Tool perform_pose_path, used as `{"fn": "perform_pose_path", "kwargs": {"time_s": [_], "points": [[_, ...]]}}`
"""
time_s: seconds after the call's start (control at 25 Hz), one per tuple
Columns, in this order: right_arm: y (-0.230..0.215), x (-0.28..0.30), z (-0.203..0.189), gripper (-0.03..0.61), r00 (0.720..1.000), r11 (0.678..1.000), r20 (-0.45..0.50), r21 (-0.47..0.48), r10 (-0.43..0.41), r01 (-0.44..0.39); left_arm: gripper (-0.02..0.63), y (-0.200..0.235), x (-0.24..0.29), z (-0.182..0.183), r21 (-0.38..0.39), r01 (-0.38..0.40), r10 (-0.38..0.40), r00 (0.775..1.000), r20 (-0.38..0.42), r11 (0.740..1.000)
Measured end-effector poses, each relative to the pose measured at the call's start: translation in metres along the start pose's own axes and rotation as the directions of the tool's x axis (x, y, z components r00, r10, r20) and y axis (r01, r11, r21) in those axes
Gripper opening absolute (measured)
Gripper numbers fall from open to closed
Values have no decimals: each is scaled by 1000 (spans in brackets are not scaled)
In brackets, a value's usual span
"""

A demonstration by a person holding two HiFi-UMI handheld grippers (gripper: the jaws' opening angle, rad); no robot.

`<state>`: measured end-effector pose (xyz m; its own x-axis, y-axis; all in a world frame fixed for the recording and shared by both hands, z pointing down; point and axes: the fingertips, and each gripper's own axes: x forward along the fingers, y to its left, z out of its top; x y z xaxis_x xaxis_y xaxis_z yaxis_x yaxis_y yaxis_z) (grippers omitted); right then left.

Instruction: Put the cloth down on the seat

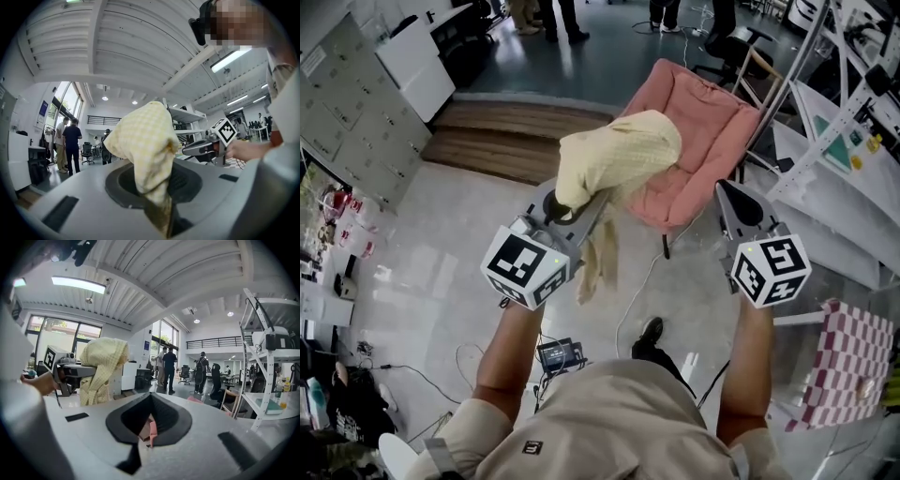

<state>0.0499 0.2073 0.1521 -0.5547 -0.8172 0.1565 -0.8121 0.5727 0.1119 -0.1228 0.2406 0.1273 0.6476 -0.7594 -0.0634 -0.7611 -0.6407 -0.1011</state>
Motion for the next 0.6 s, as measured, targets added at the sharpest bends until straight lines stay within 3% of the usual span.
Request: {"fn": "perform_pose_path", "kwargs": {"time_s": [0.6], "points": [[-159, 56, -22, -8, 997, 997, 5, 37, 71, -71, 80, 5, 163, -12, 18, -67, 67, 997, -45, 998]]}}
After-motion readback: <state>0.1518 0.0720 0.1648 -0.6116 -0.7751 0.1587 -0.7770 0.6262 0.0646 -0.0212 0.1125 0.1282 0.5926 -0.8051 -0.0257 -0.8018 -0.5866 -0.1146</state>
